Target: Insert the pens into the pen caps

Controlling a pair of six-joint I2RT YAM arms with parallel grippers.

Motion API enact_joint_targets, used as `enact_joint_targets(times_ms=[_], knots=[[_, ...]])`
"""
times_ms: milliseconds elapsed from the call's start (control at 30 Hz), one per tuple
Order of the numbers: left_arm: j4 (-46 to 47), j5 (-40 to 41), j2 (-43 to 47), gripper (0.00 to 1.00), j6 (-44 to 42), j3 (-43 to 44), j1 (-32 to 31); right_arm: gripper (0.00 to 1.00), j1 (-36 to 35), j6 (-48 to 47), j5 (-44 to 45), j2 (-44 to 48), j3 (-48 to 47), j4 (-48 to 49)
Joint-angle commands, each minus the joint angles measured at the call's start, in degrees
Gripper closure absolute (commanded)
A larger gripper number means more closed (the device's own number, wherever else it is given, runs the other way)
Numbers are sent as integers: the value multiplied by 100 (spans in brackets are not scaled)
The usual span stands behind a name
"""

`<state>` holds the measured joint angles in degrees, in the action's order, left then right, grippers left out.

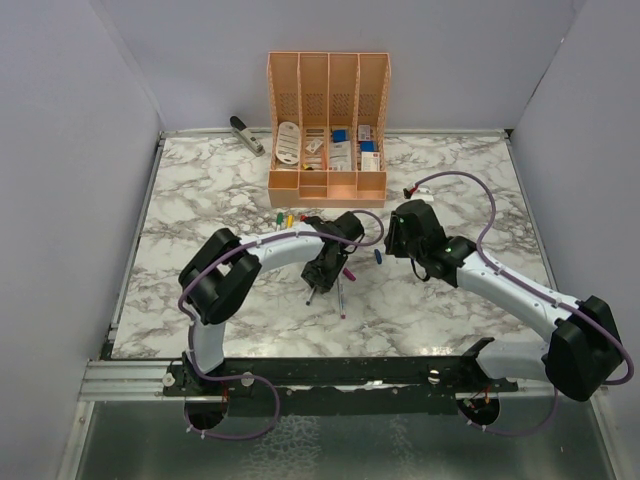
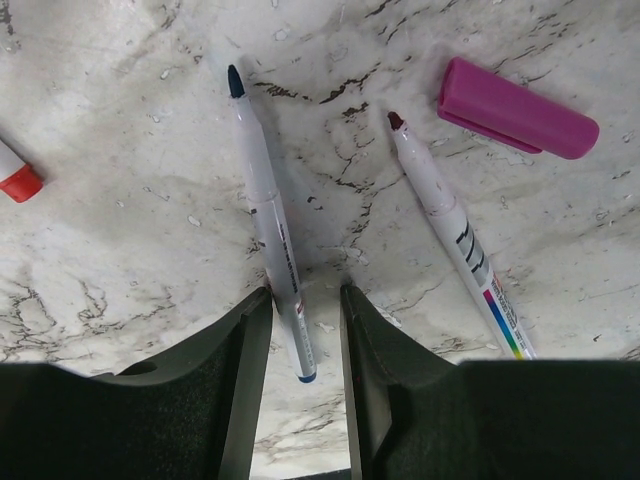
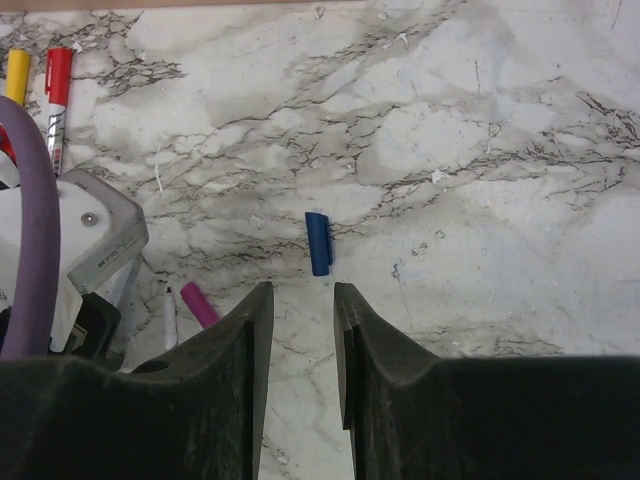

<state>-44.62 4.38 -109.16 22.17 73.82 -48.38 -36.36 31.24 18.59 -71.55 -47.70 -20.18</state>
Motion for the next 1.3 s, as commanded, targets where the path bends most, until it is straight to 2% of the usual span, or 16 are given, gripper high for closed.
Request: enact_joint_targets(times_ms=[0,300,567,967,1100,1200,1267], knots=[[-169,344,-614,64,-317,-118,41,69,20,67,178,163,-76,-77],[-34,360,-814,64,-398,-113,227,69,20,152,179,281,57,-114],[220,0,-622,64,-470,-267,573,69,24,186,170,277,57,-100],[494,-355,-563,65,-485,-397,699,69,15,207,193,284,73,-77],[576,-548,-519,71,-497,-490,698,69,19,207,233,291,59,-72],[578,-654,-518,87,-517,-523,698,69,16,208,259,290,70,-66],[589,-721,-541,91,-516,-547,699,69,21,208,268,286,73,-41]])
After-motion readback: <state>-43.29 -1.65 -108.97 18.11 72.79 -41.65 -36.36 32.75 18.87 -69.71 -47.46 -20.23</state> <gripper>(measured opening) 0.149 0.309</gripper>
